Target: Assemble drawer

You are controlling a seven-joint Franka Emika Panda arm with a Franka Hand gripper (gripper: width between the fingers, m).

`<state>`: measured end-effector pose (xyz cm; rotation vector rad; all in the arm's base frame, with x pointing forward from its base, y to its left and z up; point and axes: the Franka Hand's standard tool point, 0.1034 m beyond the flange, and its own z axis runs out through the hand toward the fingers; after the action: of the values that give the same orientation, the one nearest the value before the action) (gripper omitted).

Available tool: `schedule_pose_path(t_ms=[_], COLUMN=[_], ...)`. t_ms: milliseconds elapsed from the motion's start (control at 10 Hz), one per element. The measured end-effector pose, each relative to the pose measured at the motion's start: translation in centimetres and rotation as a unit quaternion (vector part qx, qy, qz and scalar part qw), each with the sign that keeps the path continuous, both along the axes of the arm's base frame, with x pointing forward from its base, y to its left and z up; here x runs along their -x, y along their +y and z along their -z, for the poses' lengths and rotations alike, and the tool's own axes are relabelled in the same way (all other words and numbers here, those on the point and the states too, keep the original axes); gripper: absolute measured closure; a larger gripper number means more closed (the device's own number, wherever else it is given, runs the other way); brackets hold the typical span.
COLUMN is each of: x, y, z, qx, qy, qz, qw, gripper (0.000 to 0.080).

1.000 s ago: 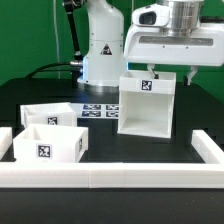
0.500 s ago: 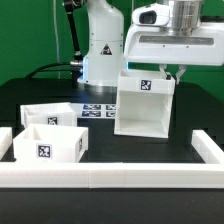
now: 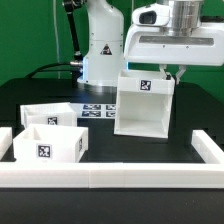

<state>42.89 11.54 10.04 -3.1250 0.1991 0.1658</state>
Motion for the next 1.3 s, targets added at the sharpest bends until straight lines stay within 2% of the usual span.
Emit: schedule_pose_path(t_ms=[100, 600, 900, 1300], x=[-0.3, -6.6, -10.7, -15.1], y=[-0.1, 0.3, -0.7, -1.3], z=[0.0, -0.1, -0.1, -0.2], qx=[-0.002, -0.018, -0.023, -0.027], qy=[0.001, -0.019, -0.039, -0.057], qz=[-0.005, -0.009, -0.013, -0.024], qw=[1.0, 1.0, 0.999, 0.998], gripper=[0.0762, 0.0762, 0.0762, 0.0762])
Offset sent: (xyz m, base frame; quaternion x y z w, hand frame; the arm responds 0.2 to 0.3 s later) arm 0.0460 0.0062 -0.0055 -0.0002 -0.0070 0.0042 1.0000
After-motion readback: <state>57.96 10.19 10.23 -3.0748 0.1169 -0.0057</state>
